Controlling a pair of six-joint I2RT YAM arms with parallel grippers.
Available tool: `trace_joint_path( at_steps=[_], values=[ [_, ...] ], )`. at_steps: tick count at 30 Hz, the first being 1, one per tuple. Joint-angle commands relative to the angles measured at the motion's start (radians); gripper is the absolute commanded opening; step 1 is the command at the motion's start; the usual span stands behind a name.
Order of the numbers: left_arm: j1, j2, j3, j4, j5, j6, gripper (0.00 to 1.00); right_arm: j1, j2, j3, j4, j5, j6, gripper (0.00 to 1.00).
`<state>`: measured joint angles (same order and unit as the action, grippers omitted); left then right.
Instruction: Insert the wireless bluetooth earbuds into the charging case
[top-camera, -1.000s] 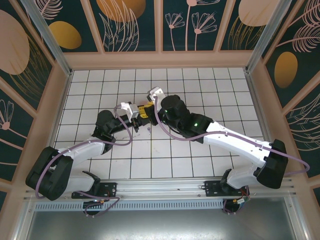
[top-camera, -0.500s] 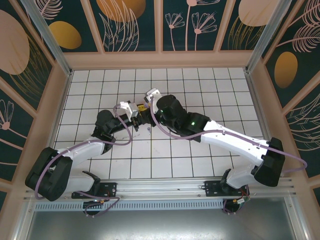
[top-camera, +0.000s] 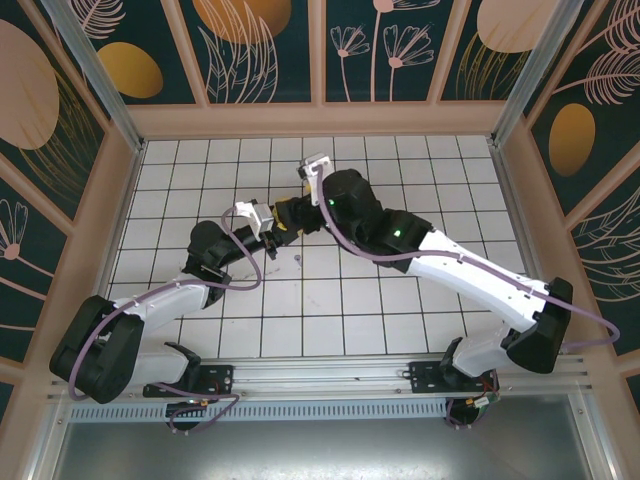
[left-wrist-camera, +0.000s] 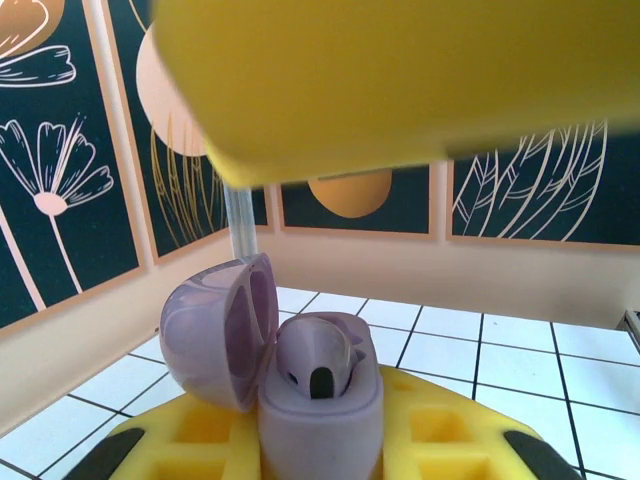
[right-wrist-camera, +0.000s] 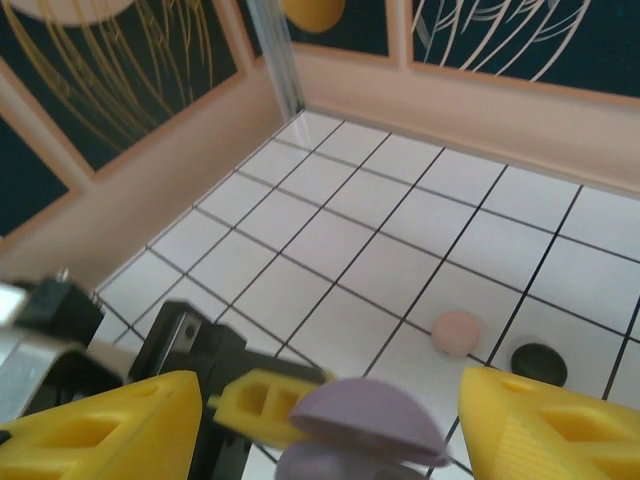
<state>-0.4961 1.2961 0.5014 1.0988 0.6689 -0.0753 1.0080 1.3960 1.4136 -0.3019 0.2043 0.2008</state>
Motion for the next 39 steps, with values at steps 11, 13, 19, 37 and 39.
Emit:
trace_joint_path(
  at_steps=[11,13,19,37,39],
  values=[
    [-0.004,-0.010,-0.009,0.078,-0.058,-0.024,0.00,-0.096,-0.134,-0.042,0.008,-0.013,0.193,0.71],
    [-0.004,-0.023,-0.033,0.105,-0.146,-0.025,0.00,-0.118,-0.159,-0.098,0.003,0.007,0.246,0.71],
    [-0.004,-0.064,-0.099,0.177,-0.324,-0.017,0.00,-0.201,-0.197,-0.302,0.003,-0.073,0.350,0.70],
    [0.037,-0.165,-0.226,0.281,-0.608,-0.080,0.00,-0.138,0.425,-0.188,-0.034,-0.246,0.190,0.53],
    [0.056,-0.181,-0.240,0.286,-0.621,-0.098,0.00,-0.129,0.471,-0.145,-0.052,-0.238,0.177,0.52]
  ],
)
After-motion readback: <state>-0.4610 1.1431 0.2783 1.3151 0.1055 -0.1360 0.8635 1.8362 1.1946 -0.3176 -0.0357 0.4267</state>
